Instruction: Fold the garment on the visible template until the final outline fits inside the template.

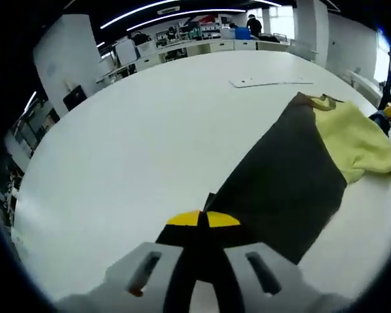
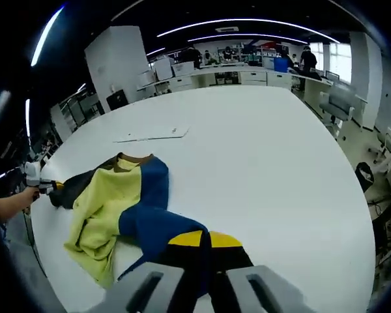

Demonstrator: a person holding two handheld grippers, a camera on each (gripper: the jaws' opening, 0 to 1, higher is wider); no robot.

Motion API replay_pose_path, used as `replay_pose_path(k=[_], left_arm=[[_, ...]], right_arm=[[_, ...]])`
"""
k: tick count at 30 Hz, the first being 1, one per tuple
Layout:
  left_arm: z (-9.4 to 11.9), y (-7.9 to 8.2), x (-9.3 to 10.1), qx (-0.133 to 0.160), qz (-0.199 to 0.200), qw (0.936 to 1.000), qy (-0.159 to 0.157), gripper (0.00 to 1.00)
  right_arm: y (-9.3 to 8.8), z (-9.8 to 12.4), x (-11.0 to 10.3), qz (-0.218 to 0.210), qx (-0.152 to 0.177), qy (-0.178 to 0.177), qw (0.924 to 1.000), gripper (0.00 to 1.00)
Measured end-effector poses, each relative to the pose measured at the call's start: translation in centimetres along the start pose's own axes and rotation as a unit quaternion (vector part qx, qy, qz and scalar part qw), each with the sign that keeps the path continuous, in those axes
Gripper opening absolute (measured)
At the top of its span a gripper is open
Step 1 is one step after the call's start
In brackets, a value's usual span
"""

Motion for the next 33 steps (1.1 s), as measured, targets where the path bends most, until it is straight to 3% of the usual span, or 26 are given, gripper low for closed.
replay_pose_path(k=[3,11,17,19,25,30,33], left_arm=[[-0.3,0.2,-0.3,-0.003,-0.003,1.0,0.007,0.0],[-0.9,0.6,-1.1,-0.008,-0.009,0.9998,0.016,0.0],[-0.9,0.5,-2.5,-0.009,0.01,0.9992,0.038,0.0],[-0.9,0.4,-2.7,-0.004,0.032,0.9988,0.036,0.0],[-0.6,0.4,-2.3,-0.003,0.014,0.9995,0.028,0.0],[0.0,0.5,-2.3,0.011,0.029,0.9992,0.027,0.0],[0.5,0.8,-2.1,0.031,0.048,0.9981,0.021,0.11]], right_arm=[[-0.2,0.0,0.7,0.013,-0.01,-0.015,0.9998,0.0],[-0.9,-0.5,1.9,0.001,-0.022,-0.025,0.9994,0.0],[-1.0,-0.5,2.3,0.005,-0.033,-0.031,0.999,0.0],[-1.0,-0.5,2.4,0.005,-0.033,-0.034,0.9989,0.0],[-1.1,-0.6,2.3,0.002,-0.034,-0.035,0.9988,0.0],[-1.1,-0.5,2.2,0.007,-0.034,-0.032,0.9989,0.0],[-1.1,-0.4,2.2,0.013,-0.032,-0.029,0.999,0.0]])
Point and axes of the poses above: the point that each gripper's makers call its tool centre point, and the gripper's own axes: z roughly backward along the fingers, x roughly to its right, y roughly out of its top, the point moved 10 cm from there along z, roughly backward along the fingers, and after that the axes turned 12 degrees about x, right-handed, at the moved point
